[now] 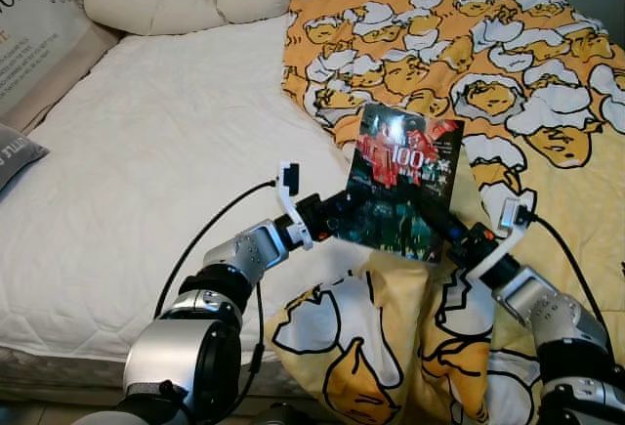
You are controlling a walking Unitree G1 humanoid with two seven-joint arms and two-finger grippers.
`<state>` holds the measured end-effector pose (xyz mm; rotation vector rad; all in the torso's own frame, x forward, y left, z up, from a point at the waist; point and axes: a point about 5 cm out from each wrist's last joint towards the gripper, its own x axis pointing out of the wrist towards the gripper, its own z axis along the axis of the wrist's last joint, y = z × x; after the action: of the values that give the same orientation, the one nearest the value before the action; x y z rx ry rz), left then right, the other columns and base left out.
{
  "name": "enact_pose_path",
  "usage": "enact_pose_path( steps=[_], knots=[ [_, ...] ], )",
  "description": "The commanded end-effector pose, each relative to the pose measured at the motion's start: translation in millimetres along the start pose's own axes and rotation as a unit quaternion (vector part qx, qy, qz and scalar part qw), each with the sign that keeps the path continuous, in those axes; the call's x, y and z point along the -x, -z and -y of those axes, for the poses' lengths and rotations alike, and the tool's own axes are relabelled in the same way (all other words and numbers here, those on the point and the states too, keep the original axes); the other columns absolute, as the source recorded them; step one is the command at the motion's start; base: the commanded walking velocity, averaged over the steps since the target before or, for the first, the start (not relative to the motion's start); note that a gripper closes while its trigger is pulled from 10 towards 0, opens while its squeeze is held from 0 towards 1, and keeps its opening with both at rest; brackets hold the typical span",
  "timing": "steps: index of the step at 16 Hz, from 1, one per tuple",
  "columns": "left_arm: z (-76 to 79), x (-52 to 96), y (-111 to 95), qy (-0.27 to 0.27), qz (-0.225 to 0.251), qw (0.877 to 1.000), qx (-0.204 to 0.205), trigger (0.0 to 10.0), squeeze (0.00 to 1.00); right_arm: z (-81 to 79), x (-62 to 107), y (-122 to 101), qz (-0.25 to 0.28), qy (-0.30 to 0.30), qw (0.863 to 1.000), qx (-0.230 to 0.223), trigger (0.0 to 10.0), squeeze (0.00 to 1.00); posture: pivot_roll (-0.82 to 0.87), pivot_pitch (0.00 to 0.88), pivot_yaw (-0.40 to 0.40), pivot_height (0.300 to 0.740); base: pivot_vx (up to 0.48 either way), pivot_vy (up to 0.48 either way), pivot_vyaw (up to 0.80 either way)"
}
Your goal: Clean up the room
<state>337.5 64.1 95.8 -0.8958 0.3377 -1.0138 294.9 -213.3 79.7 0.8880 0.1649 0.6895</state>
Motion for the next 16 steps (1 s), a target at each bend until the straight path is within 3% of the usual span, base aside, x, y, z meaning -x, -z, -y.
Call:
enact_pose_path(
  steps=[1, 2, 6, 8, 10, 11, 12, 13, 15, 16],
  knots=[
    [-0.2, 5.0, -17, -0.005, 0.036, 0.999, -0.019, 0.0, 0.0, 8.4, -2.0, -7, 0.025, 0.055, 0.998, 0.025, 10.0, 1.0, -0.15, 0.0, 0.164, 0.74, 0.0, 0.0, 0.0],
    [-0.1, 7.6, -24, -0.007, 0.049, 0.998, -0.027, 0.0, 0.0, 16.5, -0.7, -11, 0.045, 0.103, 0.993, 0.037, 10.0, 1.0, -0.15, 0.0, 0.162, 0.74, 0.0, 0.0, 0.0],
    [-0.9, 14.5, -32, -0.006, 0.061, 0.997, -0.039, 0.0, 0.0, 19.5, -0.7, -14, 0.061, 0.124, 0.989, 0.048, 10.0, 1.0, -0.14, 0.0, 0.157, 0.74, 0.0, 0.0, 0.0],
    [-3.9, 18.5, -31, -0.023, 0.062, 0.996, -0.058, 0.0, 0.0, 27.4, 0.6, -16, 0.071, 0.18, 0.978, 0.078, 10.0, 1.0, -0.14, 0.0, 0.155, 0.74, 0.0, 0.0, 0.0],
    [-6.3, 22.7, -35, -0.048, 0.071, 0.991, -0.099, 0.0, 0.0, 32.4, 3.1, -17, 0.07, 0.22, 0.968, 0.104, 10.0, 1.0, -0.14, 0.0, 0.15, 0.74, 0.0, 0.0, 0.0],
    [-5.9, 30.8, -51, -0.096, 0.095, 0.972, -0.192, 0.0, 0.0, 33.0, 3.5, -17, 0.05, 0.25, 0.955, 0.152, 10.0, 1.0, -0.13, 0.0, 0.141, 0.74, 0.0, 0.0, 0.0],
    [-4.5, 35.7, -58, -0.121, 0.098, 0.958, -0.241, 0.0, 0.0, 30.3, 2.1, -17, 0.056, 0.252, 0.951, 0.169, 10.0, 0.16, -0.13, 0.0, 0.135, 0.74, 0.0, 0.0, 0.0],
    [-4.4, 38.9, -61, -0.138, 0.092, 0.95, -0.264, 0.0, 0.0, 29.7, 1.9, -17, 0.056, 0.262, 0.945, 0.189, 10.0, 0.0, -0.13, 0.0, 0.132, 0.74, 0.0, 0.0, 0.0],
    [-1.2, 50.9, -68, -0.186, 0.091, 0.921, -0.329, 0.0, 0.0, 24.2, 2.3, -16, 0.057, 0.281, 0.927, 0.241, 10.0, 0.0, -0.11, 0.0, 0.118, 0.74, 0.0, 0.0, 0.0],
    [4.5, 58.6, -72, -0.206, 0.106, 0.901, -0.367, 0.0, 0.0, 17.6, 4.3, -14, 0.065, 0.287, 0.919, 0.261, 10.0, 0.0, -0.11, 0.0, 0.11, 0.74, 0.0, 0.0, 0.0]
  ],
)
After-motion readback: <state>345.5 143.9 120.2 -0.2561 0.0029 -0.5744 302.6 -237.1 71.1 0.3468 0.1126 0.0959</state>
